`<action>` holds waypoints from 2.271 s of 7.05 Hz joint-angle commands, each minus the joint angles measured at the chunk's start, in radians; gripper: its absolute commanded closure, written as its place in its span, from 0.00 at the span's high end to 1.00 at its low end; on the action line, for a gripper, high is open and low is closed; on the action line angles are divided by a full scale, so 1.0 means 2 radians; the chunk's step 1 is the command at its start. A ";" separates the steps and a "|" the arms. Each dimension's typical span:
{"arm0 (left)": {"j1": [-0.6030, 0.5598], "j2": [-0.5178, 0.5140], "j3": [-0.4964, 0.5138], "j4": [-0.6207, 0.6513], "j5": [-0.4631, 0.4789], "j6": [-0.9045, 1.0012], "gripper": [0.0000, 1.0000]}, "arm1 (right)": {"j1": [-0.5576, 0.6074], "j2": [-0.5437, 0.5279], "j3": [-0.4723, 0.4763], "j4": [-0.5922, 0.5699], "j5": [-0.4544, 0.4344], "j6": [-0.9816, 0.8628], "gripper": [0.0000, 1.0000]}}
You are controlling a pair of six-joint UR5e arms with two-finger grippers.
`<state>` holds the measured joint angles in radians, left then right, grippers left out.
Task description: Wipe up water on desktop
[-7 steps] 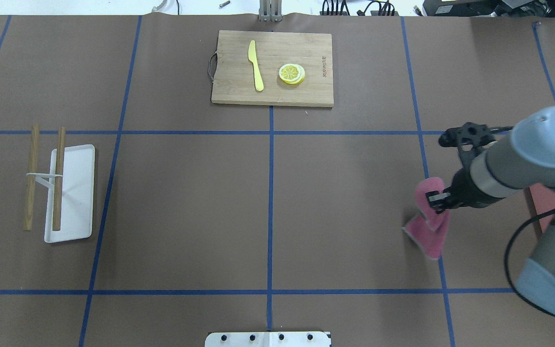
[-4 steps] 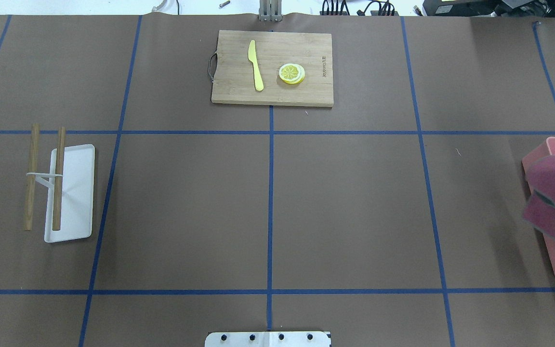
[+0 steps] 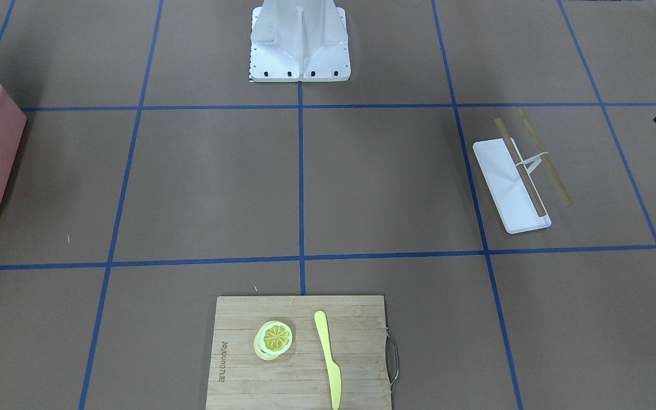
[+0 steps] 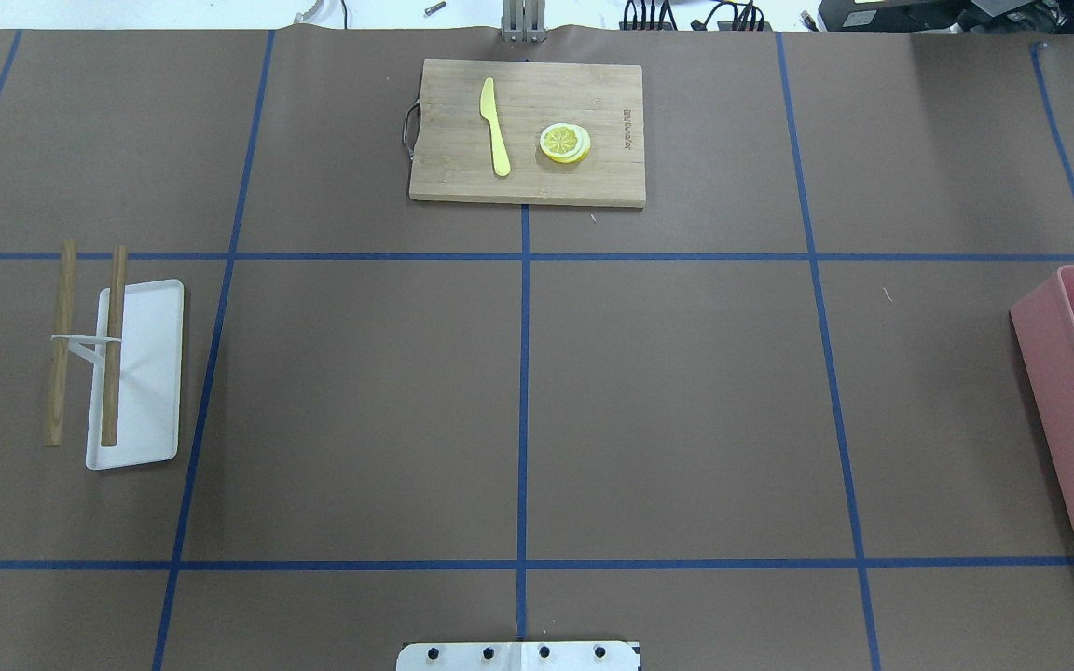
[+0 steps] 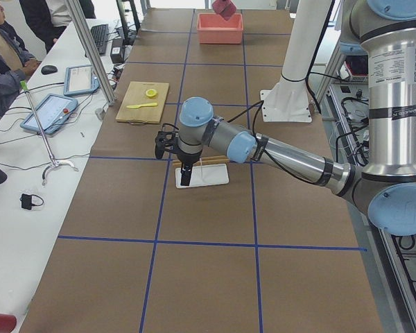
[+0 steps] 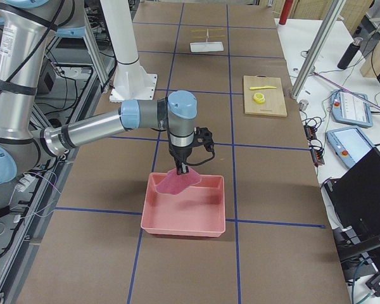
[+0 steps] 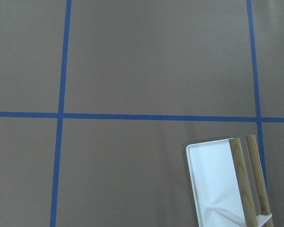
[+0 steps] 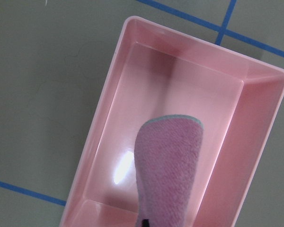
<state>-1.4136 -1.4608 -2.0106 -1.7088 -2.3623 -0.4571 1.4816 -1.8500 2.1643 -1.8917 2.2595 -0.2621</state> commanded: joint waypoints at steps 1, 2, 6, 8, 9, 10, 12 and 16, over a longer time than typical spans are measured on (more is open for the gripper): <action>-0.008 0.007 -0.001 -0.001 0.000 0.001 0.98 | 0.005 0.000 -0.019 -0.004 0.003 -0.009 1.00; -0.019 0.012 0.000 -0.005 -0.009 0.022 0.97 | 0.008 0.003 -0.033 -0.004 0.005 -0.011 1.00; -0.065 0.083 0.027 -0.004 -0.008 0.177 0.98 | 0.043 0.009 -0.072 -0.003 0.009 -0.007 1.00; -0.066 0.091 0.062 -0.006 -0.004 0.178 0.98 | 0.046 0.011 -0.072 -0.003 0.010 -0.008 1.00; -0.067 0.092 0.054 -0.013 -0.004 0.178 0.98 | 0.045 0.012 -0.070 -0.002 0.012 -0.007 1.00; -0.067 0.092 0.068 -0.011 -0.003 0.177 0.98 | 0.045 0.011 -0.066 0.013 0.027 -0.005 1.00; -0.068 0.105 0.076 -0.010 -0.005 0.177 0.98 | 0.045 0.012 -0.072 0.028 0.027 -0.005 1.00; -0.065 0.105 0.087 -0.012 -0.002 0.177 0.98 | 0.056 0.010 -0.064 0.028 0.028 -0.004 1.00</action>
<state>-1.5445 -1.2484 -1.8374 -1.7333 -2.3672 -0.1028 1.5930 -1.8288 2.0343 -1.8363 2.3143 -0.2709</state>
